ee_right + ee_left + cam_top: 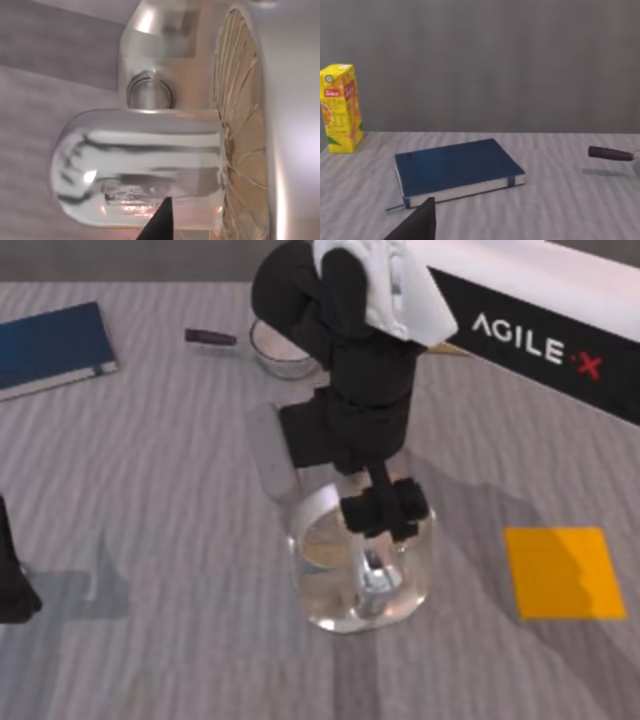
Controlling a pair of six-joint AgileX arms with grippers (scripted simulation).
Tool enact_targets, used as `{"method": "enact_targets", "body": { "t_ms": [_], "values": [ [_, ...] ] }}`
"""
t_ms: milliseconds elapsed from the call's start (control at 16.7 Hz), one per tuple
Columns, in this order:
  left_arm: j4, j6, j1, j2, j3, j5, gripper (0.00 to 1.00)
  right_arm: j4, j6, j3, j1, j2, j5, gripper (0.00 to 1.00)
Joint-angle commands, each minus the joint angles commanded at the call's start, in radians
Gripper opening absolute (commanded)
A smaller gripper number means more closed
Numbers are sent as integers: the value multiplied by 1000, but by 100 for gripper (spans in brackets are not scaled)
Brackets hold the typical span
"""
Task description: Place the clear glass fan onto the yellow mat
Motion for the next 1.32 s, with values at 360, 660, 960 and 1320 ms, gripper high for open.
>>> {"method": "enact_targets", "body": {
  "t_ms": [360,660,960,1320],
  "values": [
    [0,0,0,0,0,0,100,0,0,0,0,0,0,2],
    [0,0,0,0,0,0,100,0,0,0,0,0,0,0],
    [0,0,0,0,0,0,100,-4,1,4,-3,-2,0,0],
    [0,0,0,0,0,0,100,-171,-1,214,4,35,0,0]
  ]
}}
